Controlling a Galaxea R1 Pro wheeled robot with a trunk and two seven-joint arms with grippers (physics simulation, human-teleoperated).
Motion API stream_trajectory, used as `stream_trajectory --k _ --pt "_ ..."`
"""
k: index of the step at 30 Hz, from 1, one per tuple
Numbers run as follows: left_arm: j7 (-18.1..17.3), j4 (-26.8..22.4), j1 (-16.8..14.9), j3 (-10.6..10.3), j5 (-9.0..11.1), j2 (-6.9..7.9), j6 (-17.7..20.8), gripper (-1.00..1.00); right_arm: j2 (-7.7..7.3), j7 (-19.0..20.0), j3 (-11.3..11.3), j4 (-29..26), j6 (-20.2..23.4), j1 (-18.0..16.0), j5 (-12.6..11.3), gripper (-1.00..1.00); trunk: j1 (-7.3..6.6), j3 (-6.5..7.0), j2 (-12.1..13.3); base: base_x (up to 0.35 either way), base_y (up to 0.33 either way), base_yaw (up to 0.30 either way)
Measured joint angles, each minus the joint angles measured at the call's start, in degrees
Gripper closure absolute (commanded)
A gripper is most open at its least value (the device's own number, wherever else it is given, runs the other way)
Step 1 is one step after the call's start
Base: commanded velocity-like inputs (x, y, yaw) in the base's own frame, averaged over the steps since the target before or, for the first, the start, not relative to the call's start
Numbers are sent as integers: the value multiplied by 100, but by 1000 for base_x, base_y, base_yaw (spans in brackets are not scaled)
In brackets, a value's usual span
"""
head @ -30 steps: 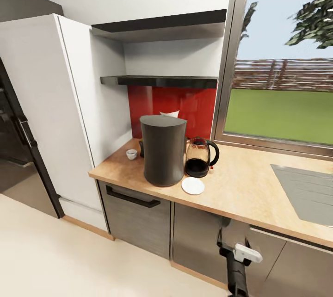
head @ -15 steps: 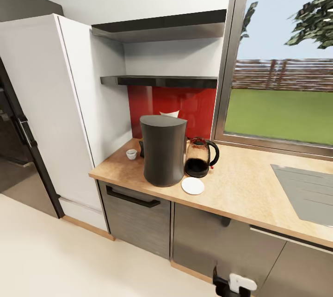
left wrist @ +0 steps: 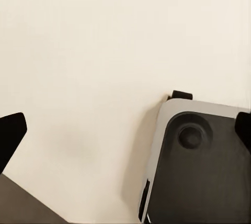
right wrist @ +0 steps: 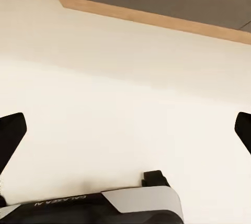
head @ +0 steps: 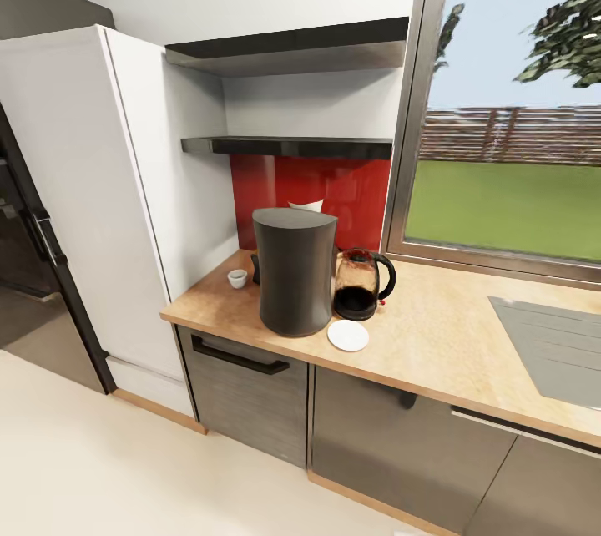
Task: Set up a coffee station on the kitchen countertop: keep the coffee maker on the countertop, move the bottle of coffee from the kitchen shelf to the counter next to the coffee maker, place a paper coffee filter on top of the coffee maker, put the saucer next to the coffee maker with the coffee cup on the saucer, and place the electric kettle next to the coffee maker.
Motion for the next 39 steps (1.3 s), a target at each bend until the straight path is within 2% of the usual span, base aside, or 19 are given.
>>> stream_trajectory --k 7,9,12,18,24,39 --pt "-5 65 -31 37 48 -21 -85 -100 -11 27 -1 0 -2 0 -1 -100 0 0 0 0 6 0" --pt "-6 85 -32 44 55 -27 -418 -100 9 11 5 7 -1 0 9 -100 -1 0 -2 0 207 0" --pt "-7 90 -32 48 55 -28 -484 -100 10 15 5 6 1 0 10 -100 0 0 0 0 266 0" --pt "-7 92 -31 27 24 -96 -507 -100 11 26 5 8 2 0 10 -100 0 0 0 0 296 0" --pt "-7 85 -31 23 34 -104 -509 -100 11 28 5 7 2 0 10 -100 -1 0 0 38 306 0" --pt "-16 92 -31 14 11 -115 -509 -100 3 28 -1 8 19 1 10 -100 -2 0 -1 165 303 0"
